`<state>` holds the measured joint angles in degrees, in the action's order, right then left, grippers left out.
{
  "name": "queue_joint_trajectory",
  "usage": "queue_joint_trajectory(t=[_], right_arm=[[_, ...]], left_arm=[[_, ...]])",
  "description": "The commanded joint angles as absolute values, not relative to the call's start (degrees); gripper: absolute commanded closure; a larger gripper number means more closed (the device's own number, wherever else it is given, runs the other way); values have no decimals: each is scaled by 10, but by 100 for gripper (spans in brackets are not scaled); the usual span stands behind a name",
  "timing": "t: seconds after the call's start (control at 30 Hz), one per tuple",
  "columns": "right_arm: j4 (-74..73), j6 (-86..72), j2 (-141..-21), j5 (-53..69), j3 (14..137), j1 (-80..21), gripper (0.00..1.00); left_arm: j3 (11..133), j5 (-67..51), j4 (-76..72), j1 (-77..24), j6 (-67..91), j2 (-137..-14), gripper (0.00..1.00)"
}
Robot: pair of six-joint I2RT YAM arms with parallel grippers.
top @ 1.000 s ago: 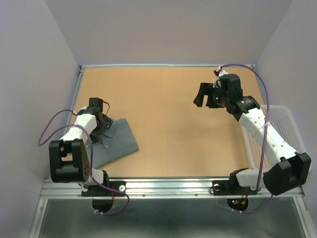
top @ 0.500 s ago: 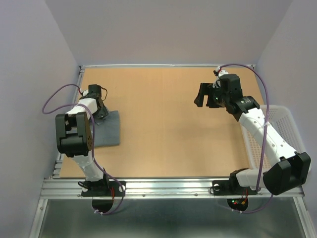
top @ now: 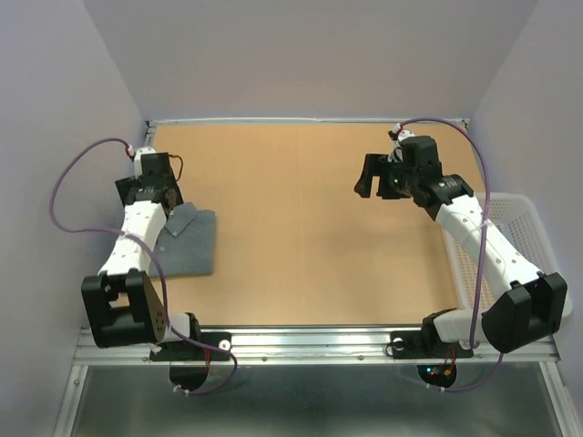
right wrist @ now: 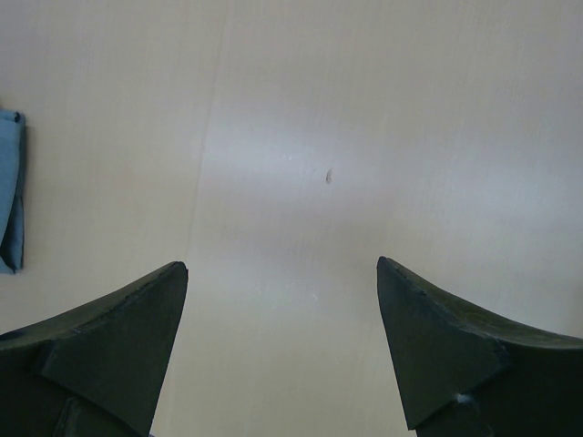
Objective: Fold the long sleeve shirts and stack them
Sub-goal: Neatly place the folded shirt to the corner
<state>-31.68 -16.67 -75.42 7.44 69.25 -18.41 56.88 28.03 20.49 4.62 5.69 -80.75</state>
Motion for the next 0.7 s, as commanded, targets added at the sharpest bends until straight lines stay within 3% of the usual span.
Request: queue_joint_trajectory(t=[0.0,0.3,0.67], right_arm=[[-294,-163,-749,82,713,-185,11],[-295,-170,-747,88,719,-185,11],[-344,-174,-687,-34,753,-185,9]], left_arm=[[638,284,242,46,47,-733,1],[609,141,213,-38,161,-698,5],[717,205,305,-72,178,-501,1]])
